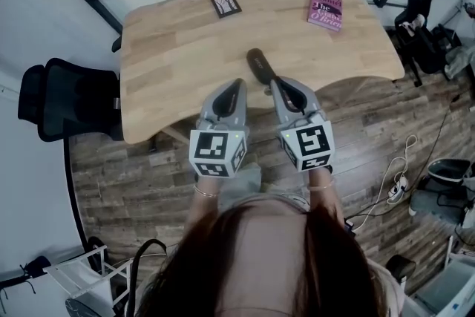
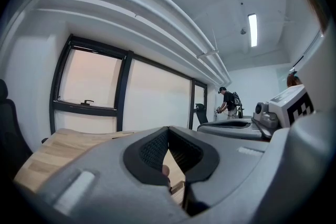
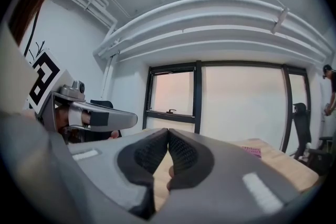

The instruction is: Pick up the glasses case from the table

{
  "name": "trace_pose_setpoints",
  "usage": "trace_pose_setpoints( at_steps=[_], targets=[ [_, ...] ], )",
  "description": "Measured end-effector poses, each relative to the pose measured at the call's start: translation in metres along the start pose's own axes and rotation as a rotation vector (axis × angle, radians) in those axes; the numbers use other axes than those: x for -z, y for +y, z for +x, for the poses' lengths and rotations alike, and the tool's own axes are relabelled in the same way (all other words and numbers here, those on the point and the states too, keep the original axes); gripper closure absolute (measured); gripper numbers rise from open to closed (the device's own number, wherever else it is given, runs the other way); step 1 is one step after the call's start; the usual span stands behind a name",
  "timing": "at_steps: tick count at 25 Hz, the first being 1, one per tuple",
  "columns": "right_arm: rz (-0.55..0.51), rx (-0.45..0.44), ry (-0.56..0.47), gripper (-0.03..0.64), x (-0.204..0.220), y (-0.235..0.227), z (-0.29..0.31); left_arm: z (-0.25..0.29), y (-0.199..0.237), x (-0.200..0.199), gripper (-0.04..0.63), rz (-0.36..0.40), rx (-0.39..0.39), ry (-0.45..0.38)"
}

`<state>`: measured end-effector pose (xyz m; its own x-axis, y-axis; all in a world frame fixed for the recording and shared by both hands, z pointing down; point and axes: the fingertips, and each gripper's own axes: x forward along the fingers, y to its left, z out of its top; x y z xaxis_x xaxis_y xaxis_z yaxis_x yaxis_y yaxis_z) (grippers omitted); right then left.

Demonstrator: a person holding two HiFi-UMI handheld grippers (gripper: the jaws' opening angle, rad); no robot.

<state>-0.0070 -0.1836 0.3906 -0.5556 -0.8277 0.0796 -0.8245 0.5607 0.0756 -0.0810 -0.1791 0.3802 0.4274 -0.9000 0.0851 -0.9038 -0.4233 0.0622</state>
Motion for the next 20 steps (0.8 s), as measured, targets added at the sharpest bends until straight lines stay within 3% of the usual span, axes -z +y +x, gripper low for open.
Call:
trace_pose_setpoints(
  at_steps=[20],
  targets=[
    [-0.014, 0.031, 0.09, 0.594, 0.013, -0.01, 0.095, 0.062, 0.071, -0.009, 0.585, -0.008, 0.083, 0.007]
  ],
)
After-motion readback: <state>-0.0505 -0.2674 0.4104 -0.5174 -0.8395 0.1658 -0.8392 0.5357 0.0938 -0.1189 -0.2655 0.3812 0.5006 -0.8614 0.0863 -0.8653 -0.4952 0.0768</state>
